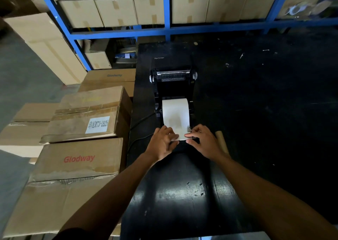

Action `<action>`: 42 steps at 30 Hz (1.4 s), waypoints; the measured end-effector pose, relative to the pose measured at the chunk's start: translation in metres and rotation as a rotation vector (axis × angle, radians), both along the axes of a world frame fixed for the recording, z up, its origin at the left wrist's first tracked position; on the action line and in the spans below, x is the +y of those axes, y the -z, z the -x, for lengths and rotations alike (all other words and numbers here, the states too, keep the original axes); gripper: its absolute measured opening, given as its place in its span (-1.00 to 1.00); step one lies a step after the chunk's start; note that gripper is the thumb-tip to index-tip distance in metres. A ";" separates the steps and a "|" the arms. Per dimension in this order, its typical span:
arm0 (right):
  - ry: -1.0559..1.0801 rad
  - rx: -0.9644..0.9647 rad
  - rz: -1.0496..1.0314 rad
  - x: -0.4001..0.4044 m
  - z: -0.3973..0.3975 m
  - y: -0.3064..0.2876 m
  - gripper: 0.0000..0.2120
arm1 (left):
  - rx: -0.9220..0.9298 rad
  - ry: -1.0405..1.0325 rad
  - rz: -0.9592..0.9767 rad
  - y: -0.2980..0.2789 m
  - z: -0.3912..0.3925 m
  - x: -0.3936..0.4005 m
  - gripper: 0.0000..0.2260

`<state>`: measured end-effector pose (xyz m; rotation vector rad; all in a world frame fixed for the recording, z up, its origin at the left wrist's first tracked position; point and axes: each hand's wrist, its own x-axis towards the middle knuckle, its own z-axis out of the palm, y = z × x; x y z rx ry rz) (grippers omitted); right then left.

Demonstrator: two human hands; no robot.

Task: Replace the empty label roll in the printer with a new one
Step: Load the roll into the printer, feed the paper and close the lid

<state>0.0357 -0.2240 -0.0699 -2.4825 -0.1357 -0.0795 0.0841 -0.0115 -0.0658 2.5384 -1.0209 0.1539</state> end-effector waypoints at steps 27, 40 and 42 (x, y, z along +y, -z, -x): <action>-0.058 0.008 0.231 0.012 0.030 -0.016 -0.65 | 0.050 0.074 0.032 -0.014 0.028 0.024 -0.52; -0.099 0.007 0.248 0.009 0.048 -0.018 -0.60 | 0.069 0.043 -0.041 -0.009 0.047 0.026 -0.60; -0.098 -0.001 0.282 0.008 0.048 -0.014 -0.72 | 0.050 0.054 -0.066 -0.009 0.047 0.025 -0.61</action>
